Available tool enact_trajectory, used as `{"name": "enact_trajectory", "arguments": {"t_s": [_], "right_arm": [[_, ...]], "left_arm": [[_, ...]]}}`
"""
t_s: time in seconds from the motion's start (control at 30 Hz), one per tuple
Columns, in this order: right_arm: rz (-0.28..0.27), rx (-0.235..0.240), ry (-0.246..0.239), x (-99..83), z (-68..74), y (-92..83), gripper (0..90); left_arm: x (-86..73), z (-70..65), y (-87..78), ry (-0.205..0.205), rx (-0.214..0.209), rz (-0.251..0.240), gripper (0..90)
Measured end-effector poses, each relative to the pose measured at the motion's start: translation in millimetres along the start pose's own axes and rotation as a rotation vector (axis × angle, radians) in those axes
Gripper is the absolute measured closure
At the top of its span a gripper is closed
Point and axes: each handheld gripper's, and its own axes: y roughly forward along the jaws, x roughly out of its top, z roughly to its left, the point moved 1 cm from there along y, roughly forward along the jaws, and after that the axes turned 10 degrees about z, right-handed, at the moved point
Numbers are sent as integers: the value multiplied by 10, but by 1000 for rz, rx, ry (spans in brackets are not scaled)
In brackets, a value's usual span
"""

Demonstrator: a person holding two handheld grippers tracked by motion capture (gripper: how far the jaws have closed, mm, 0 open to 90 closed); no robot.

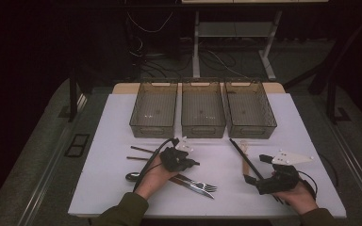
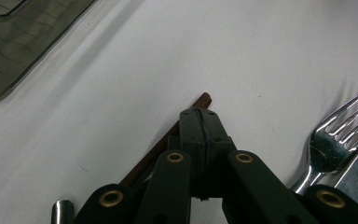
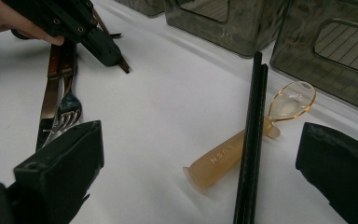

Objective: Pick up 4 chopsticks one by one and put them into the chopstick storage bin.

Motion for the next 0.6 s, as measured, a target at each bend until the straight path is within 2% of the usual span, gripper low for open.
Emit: {"name": "enact_trajectory", "arguments": {"t_s": [0.03,0.07,0.1,0.17,0.23,0.27,0.33,0.43,0.47,0.53,0.57,0.6], "right_arm": [[-1,0,-2,-1,-2,-1,10],[-1,0,-2,-1,-2,-2,10],[-2,0,-2,-1,-1,-4,10],[-2,0,-3,-3,0,-8,10],[-2,0,-3,-4,0,-8,10],[-2,1,-3,-4,0,-8,10],[-1,2,-4,-4,1,-8,10],[0,1,-6,-5,2,-4,10],[1,2,-7,-5,2,-4,10],[3,2,-7,-4,2,-2,10],[4,1,-7,-5,2,0,10],[5,2,-7,-5,3,0,10]], "left_arm": [[-3,-6,-7,-10,-6,-8,889],[-2,12,-30,14,-6,-11,889],[-10,-5,-57,-14,-17,-24,889],[-19,21,-130,-15,-15,-45,889],[-49,57,-225,-37,-14,-50,889],[-68,91,-271,-36,-6,-54,889],[-126,155,-367,-60,12,-53,889],[-247,285,-500,-111,39,-55,889],[-339,387,-585,-136,58,-56,889],[-385,438,-628,-152,69,-57,889],[-431,489,-666,-168,84,-57,889],[-520,594,-731,-196,121,-48,889]]}}
